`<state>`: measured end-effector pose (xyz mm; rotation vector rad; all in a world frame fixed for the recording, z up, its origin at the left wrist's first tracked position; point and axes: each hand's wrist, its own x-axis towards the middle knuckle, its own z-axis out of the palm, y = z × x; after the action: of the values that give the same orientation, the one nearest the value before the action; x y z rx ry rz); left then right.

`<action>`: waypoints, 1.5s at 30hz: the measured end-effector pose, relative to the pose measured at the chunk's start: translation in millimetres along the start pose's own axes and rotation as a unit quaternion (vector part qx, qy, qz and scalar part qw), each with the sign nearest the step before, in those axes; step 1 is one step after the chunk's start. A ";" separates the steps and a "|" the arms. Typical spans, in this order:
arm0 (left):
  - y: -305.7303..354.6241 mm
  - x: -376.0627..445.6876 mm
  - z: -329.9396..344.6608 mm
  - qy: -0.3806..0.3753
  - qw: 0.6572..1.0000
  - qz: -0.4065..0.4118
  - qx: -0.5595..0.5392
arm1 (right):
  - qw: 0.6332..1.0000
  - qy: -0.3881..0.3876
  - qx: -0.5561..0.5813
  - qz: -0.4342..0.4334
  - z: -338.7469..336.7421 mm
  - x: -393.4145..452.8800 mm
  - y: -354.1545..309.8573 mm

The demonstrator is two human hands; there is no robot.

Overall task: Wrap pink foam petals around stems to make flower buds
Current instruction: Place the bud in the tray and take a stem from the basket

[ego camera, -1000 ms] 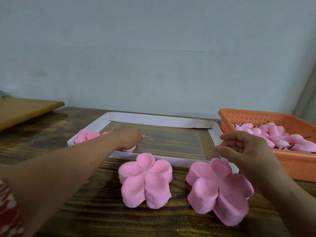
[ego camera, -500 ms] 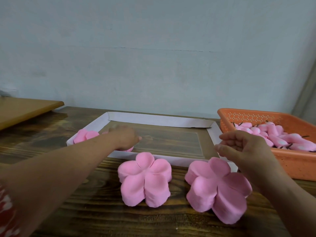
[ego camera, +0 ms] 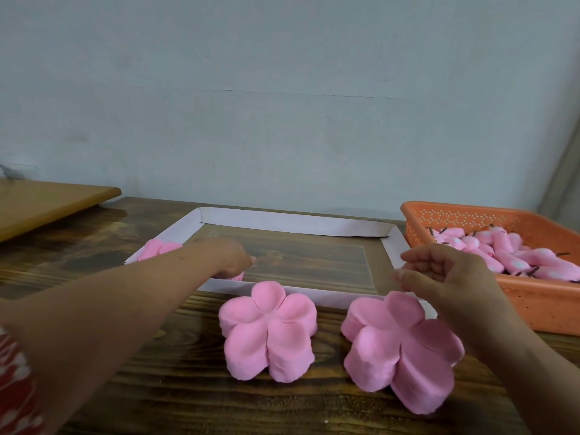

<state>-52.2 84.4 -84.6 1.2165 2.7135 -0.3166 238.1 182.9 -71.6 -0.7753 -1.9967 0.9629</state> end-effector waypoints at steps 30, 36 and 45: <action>-39.3 -10.6 -13.4 -0.109 0.965 -0.081 -0.225 | 1.000 0.002 0.001 -0.001 -1.3 1.7 3.2; -37.7 -6.1 -11.3 -0.005 0.976 -0.005 -0.217 | 1.000 0.000 0.002 0.002 -0.5 2.0 3.9; -21.7 3.6 -4.1 0.079 0.985 0.106 -0.113 | 1.000 0.005 0.001 0.007 2.2 3.2 4.9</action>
<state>-71.1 74.0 -78.6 1.4986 2.6222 0.1169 235.5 187.1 -75.4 -0.7917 -1.9828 0.9669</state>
